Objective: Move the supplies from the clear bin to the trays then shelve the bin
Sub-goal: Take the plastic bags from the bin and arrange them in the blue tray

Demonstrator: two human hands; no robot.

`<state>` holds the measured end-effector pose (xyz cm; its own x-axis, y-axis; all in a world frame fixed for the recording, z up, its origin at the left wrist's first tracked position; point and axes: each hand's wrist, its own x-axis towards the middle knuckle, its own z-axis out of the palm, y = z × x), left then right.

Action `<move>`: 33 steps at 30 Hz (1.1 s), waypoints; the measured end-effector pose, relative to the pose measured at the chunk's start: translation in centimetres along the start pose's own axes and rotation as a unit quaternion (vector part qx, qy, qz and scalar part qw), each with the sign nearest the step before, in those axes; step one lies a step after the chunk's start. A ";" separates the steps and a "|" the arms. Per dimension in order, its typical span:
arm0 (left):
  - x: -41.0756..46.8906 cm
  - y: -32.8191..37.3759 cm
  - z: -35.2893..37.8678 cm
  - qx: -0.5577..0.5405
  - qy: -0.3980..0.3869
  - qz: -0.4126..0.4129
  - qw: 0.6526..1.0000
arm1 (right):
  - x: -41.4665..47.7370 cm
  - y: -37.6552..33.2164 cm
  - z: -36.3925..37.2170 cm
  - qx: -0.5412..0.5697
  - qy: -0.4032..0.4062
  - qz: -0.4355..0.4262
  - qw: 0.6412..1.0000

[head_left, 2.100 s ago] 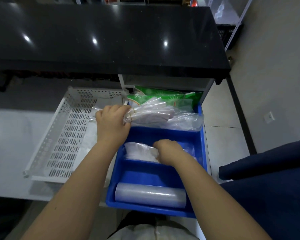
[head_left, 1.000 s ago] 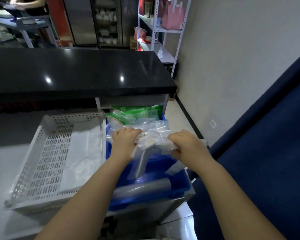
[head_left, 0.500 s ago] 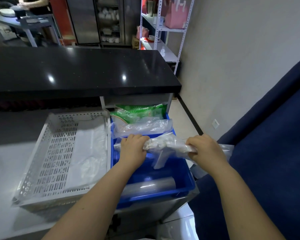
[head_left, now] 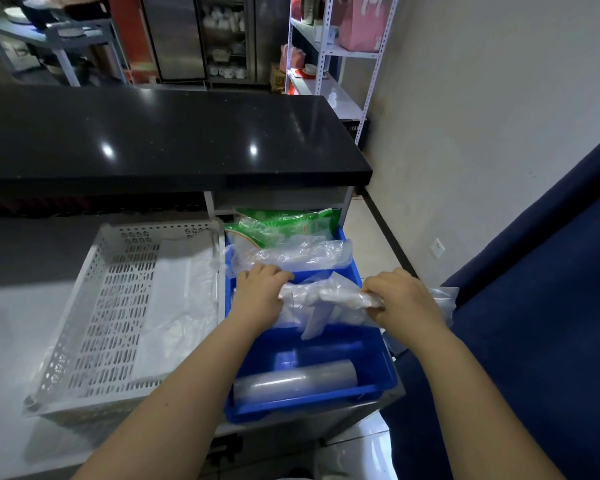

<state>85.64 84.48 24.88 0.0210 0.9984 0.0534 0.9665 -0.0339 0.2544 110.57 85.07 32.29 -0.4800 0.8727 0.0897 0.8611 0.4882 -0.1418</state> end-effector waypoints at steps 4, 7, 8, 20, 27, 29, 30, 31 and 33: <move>-0.8 -2.2 -2.6 -0.013 0.101 -0.025 0.994 | 2.3 -1.1 -0.3 -0.026 0.020 -0.040 0.999; -1.5 -4.0 -5.1 -0.038 0.165 -0.046 0.985 | 5.2 -3.3 0.0 -0.011 0.022 -0.073 0.997; -1.7 -4.6 -5.8 -0.046 0.180 -0.054 0.981 | 6.3 -4.3 0.4 -0.004 0.005 -0.081 0.997; -3.8 -2.7 -3.2 -0.067 0.092 -0.027 0.993 | 10.4 -8.3 6.4 0.065 -0.297 -0.096 0.948; -2.7 -2.4 -3.4 -0.095 0.125 -0.027 0.987 | 11.1 -5.4 4.6 0.145 -0.319 -0.078 0.933; -2.3 -2.3 -2.8 -0.075 0.101 -0.038 0.991 | 11.3 -5.8 5.8 0.121 -0.306 -0.081 0.941; -2.2 -2.2 -2.3 -0.062 0.087 -0.043 0.993 | 11.4 -6.1 6.7 0.113 -0.287 -0.080 0.948; -2.0 -2.2 -1.8 -0.046 0.074 -0.046 0.995 | 11.3 -6.3 7.5 0.106 -0.262 -0.079 0.956; -1.6 -2.1 -0.7 -0.021 0.059 -0.050 0.997 | 10.9 -6.1 8.8 0.073 -0.201 -0.098 0.972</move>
<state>83.43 82.89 24.98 -0.1072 0.9846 0.1383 0.9505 0.0607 0.3046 98.59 91.71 25.43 -0.6847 0.6815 -0.2585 0.7274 0.6164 -0.3016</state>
